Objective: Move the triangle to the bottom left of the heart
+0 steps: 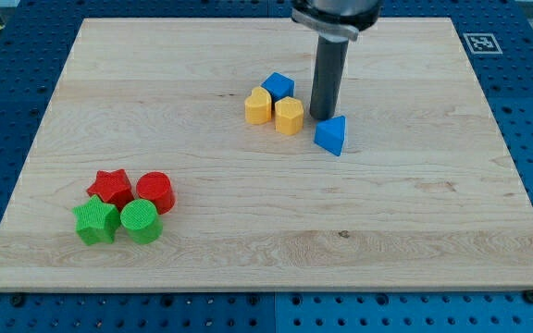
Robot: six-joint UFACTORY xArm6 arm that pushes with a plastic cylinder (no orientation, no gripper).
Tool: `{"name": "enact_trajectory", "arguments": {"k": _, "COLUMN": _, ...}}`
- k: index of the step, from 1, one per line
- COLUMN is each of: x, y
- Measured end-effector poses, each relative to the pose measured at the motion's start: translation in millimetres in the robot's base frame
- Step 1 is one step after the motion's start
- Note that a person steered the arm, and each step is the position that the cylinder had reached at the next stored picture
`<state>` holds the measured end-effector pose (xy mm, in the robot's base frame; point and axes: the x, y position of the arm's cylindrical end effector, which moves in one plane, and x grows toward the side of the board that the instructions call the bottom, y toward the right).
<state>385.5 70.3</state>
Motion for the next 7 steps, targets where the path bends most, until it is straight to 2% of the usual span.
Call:
{"name": "enact_trajectory", "arguments": {"k": 1, "x": -3.2, "y": 40.3}}
{"name": "enact_trajectory", "arguments": {"k": 2, "x": 53.7, "y": 43.4}}
{"name": "enact_trajectory", "arguments": {"k": 3, "x": 80.6, "y": -4.6}}
{"name": "enact_trajectory", "arguments": {"k": 4, "x": 82.0, "y": -51.7}}
{"name": "enact_trajectory", "arguments": {"k": 7, "x": 53.8, "y": -15.9}}
